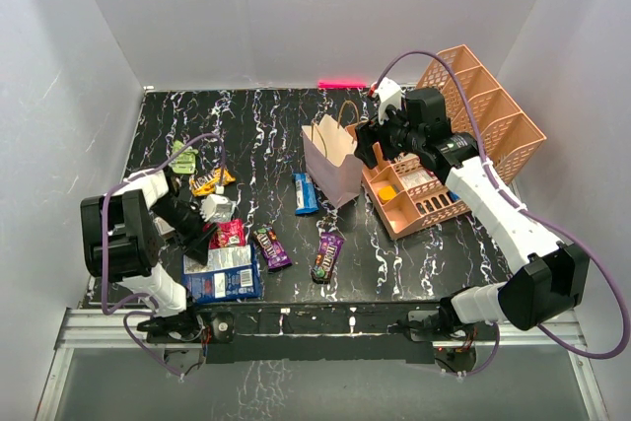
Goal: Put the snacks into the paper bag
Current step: Pick up the snack from the center of the board.
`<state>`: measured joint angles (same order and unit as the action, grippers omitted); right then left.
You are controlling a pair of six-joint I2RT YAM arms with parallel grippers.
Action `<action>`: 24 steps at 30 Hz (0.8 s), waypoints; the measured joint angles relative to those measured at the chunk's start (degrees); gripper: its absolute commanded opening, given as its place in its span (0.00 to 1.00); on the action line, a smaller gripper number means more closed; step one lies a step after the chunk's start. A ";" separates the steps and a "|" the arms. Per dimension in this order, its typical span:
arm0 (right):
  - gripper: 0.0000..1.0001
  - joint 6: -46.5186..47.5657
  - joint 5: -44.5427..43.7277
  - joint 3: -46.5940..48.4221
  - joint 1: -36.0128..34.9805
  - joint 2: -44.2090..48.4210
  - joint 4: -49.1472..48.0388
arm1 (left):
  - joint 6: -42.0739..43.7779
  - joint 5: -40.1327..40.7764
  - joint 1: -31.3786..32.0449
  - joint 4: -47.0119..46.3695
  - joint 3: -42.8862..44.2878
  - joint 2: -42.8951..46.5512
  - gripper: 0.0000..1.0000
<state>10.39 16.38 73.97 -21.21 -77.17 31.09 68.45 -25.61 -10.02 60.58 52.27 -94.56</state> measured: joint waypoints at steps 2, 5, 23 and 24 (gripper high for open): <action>0.83 0.02 0.00 -0.20 0.00 0.13 -0.02 | 0.00 0.17 0.02 0.22 -0.81 0.00 0.40; 0.83 0.02 0.00 -0.74 0.00 0.55 0.15 | -0.04 0.46 0.02 0.52 -1.81 0.00 0.31; 0.83 2.12 3.78 1.99 0.00 0.59 0.42 | -2.47 -2.47 0.94 7.32 0.00 16.24 0.00; 0.83 2.43 4.92 2.58 0.00 0.59 0.39 | -2.64 -3.15 1.16 8.20 1.14 18.12 0.00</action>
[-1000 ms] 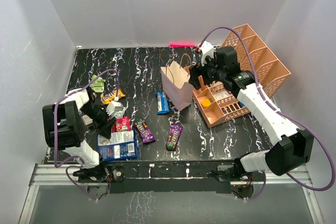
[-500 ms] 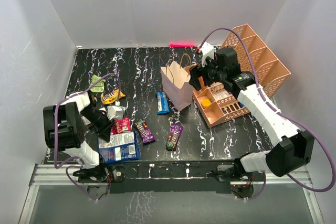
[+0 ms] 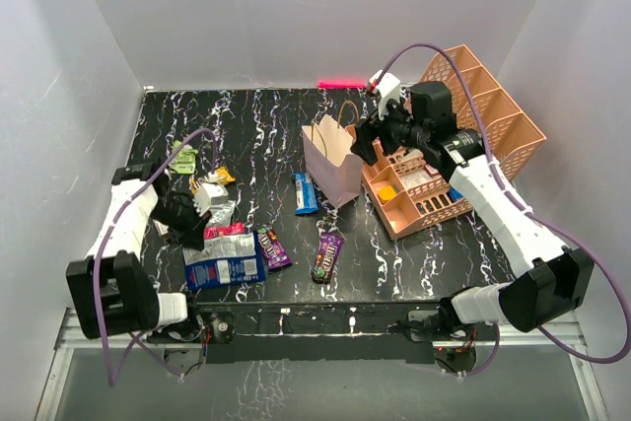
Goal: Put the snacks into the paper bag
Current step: Pick up the snack from the center of the board.
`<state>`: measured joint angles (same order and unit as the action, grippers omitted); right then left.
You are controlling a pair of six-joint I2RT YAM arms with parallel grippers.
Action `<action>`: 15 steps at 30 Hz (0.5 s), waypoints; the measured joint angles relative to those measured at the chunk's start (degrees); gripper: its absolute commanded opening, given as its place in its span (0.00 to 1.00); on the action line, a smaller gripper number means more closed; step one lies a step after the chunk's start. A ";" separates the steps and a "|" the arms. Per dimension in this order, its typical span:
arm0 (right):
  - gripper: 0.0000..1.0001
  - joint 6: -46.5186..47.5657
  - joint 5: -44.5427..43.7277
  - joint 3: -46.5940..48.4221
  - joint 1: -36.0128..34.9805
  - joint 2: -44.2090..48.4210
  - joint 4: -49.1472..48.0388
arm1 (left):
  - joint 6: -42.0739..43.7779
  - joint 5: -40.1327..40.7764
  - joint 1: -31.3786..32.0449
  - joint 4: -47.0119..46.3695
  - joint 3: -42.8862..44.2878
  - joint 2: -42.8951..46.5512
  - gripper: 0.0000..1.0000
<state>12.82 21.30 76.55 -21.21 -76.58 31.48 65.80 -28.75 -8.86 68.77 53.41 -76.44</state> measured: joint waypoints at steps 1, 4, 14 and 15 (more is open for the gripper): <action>0.83 0.31 0.96 0.50 0.00 0.00 -0.07 | -0.31 -0.76 0.26 1.01 1.42 1.68 0.00; 0.83 0.79 4.57 2.95 -0.02 -0.09 0.02 | -1.66 -3.52 1.14 3.58 6.12 4.98 0.00; 0.84 0.83 20.59 8.24 -1.64 -1.16 -0.37 | -12.37 -13.75 5.88 4.76 21.09 7.56 0.00; 0.84 0.85 21.79 8.24 -2.29 -1.55 -0.39 | -14.19 -14.56 6.38 4.09 22.43 7.65 0.00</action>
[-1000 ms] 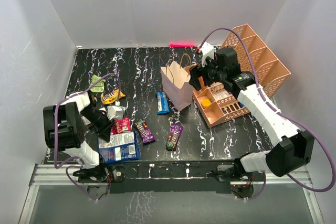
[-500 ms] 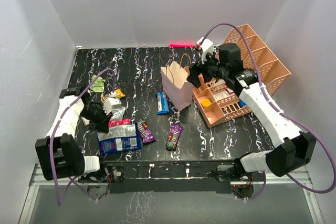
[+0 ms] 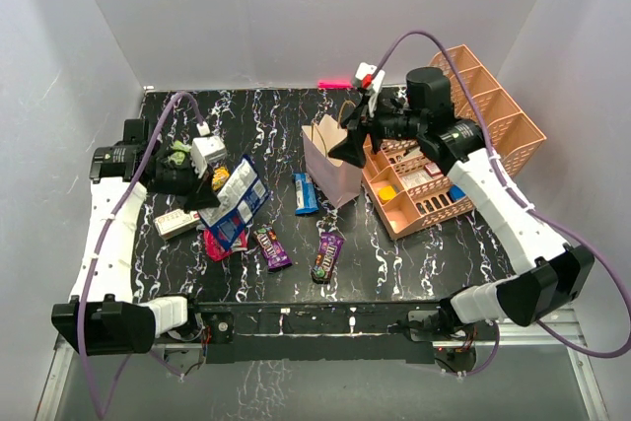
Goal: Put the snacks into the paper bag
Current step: Pick up the snack from the center of the board, then place the snack in the paper bag.
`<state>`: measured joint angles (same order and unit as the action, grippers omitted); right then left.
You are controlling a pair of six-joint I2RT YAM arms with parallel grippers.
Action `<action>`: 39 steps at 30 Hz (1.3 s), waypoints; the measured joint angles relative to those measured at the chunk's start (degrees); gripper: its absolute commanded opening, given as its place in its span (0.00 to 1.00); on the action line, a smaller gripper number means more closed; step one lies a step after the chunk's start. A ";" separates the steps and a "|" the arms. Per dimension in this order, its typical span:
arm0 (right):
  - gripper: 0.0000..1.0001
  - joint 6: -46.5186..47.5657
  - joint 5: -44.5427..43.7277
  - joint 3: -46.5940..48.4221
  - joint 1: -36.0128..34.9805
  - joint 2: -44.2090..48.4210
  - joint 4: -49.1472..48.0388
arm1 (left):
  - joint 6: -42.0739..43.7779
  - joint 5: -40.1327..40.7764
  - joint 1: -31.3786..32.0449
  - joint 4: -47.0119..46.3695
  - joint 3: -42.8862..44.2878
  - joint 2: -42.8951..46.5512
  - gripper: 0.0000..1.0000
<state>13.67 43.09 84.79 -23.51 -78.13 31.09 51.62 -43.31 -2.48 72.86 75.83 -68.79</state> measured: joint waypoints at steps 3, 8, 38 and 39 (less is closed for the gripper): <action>0.85 0.00 2.36 0.00 -2.29 -1.44 -0.02 | -3.98 -1.53 1.81 -1.90 2.78 -0.11 0.00; 0.85 0.00 3.37 0.00 -5.79 -3.56 -0.04 | -15.41 -3.50 5.31 -7.91 8.48 -1.42 0.00; 0.84 13.27 -28.79 13.97 -25.51 -19.10 2.16 | -74.73 2.71 7.63 -32.00 14.67 -17.25 0.00; 0.82 13.38 -30.10 13.97 -25.94 -19.45 2.16 | -75.28 2.51 7.63 -32.11 14.67 -17.20 0.00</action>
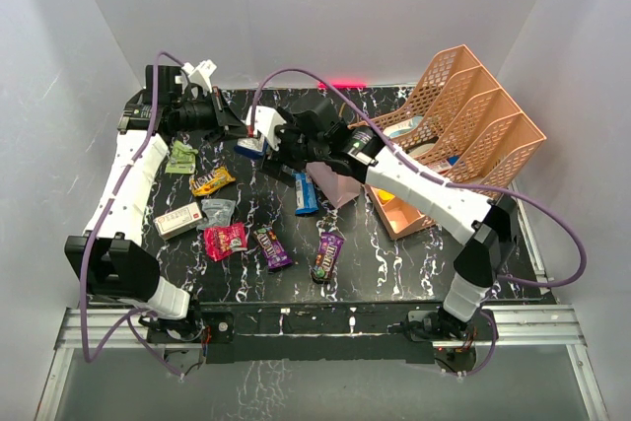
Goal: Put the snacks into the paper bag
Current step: Place the snack in the paper bag.
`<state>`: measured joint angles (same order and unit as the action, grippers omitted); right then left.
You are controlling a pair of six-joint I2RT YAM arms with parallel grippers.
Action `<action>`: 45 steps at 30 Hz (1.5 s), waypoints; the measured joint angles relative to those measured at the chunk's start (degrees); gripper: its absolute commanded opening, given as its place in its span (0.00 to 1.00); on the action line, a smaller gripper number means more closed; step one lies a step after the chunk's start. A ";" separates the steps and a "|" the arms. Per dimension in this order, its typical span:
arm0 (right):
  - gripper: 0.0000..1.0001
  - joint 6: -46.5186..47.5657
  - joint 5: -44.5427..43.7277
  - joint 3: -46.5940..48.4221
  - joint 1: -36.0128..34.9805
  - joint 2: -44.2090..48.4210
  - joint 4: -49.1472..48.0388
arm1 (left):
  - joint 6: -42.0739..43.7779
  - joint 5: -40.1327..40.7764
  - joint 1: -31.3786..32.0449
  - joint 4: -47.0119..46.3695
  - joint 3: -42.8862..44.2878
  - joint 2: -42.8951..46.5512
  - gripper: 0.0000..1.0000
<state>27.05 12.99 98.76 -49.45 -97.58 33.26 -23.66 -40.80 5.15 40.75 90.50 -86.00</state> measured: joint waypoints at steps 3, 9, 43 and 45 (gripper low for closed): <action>0.74 0.35 -3.19 0.00 -0.09 -0.76 -0.04 | -1.40 -0.57 0.00 -0.31 -0.28 0.13 0.00; 0.53 0.72 -6.78 0.02 0.00 -1.55 -0.24 | -3.43 -1.27 0.00 -1.36 -3.32 1.51 0.00; 0.08 -3.21 3.65 5.46 2.12 3.78 6.14 | 20.74 12.79 -8.11 1.51 0.11 18.56 0.90; 0.08 -3.80 4.74 6.19 3.67 4.70 6.45 | 20.87 13.88 -10.67 1.38 -0.04 19.06 0.90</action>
<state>23.24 17.74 104.95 -45.78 -92.88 39.70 -2.79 -26.92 -5.52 42.13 90.45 -66.94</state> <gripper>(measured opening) 0.081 0.896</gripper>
